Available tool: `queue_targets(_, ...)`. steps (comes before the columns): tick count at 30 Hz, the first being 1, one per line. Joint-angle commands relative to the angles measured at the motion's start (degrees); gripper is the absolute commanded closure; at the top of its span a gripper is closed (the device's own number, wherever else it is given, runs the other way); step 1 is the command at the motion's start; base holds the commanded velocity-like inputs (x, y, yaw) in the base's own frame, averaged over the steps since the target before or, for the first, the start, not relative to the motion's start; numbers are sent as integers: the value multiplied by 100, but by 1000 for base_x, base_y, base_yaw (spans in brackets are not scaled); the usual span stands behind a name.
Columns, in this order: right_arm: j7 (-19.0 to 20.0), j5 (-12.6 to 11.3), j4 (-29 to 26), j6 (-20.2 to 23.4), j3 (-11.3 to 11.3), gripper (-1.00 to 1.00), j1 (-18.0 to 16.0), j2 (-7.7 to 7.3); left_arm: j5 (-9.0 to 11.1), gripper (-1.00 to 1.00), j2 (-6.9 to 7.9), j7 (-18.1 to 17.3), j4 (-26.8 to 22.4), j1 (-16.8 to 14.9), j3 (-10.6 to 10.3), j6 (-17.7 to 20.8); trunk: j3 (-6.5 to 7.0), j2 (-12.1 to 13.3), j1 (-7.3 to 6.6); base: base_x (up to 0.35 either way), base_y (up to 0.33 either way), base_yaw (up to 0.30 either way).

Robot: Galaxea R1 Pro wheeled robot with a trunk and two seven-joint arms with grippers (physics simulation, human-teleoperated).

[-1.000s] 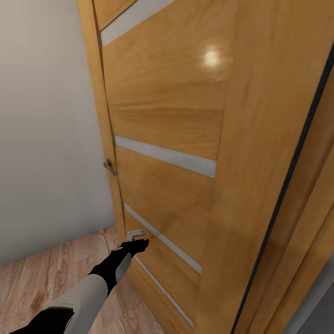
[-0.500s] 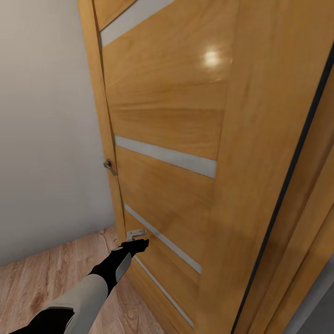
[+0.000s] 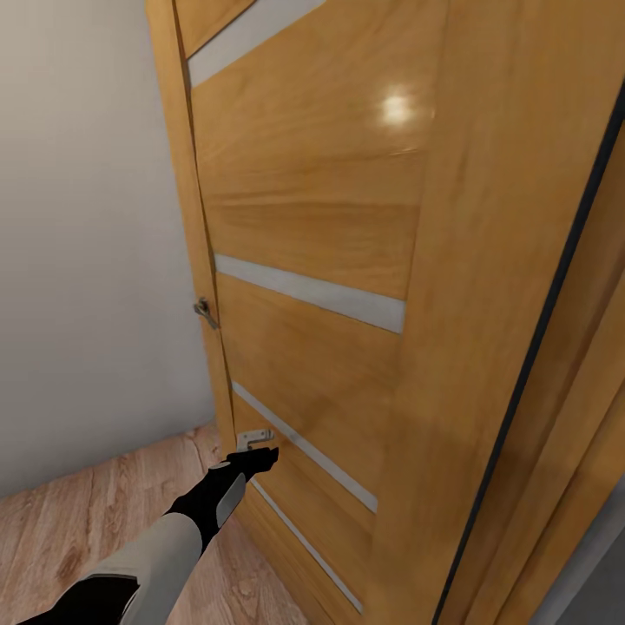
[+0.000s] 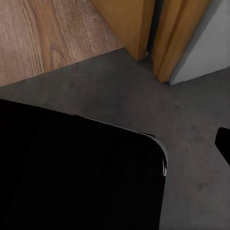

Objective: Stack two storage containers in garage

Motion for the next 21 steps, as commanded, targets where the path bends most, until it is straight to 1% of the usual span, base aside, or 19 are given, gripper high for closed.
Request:
queue_targets(1,5,66,6,-23,0,-100,3,-2,90,-100,-5,-2,-17,-1,-10,34,-4,-3,0,0,0,0)
queue_targets(2,5,140,6,-24,0,-100,8,0,90,-100,-5,-2,-14,-1,-8,34,-4,-3,0,0,0,0)
queue_targets(6,5,205,6,-21,0,-100,11,-1,91,-100,-5,-2,-13,-1,-9,34,-4,-3,0,0,0,0)
queue_targets(10,5,226,6,-18,0,-100,12,-2,90,-100,-5,-2,-15,-1,-8,34,-4,-3,0,13,0,0)
queue_targets(16,5,235,6,-17,0,-100,13,4,90,-100,-5,-2,-17,-1,-8,34,-4,-3,0,168,0,0)
queue_targets(21,5,237,2,-17,0,-100,13,6,90,-100,-4,-2,-16,-1,-9,34,-4,-3,0,39,0,0)
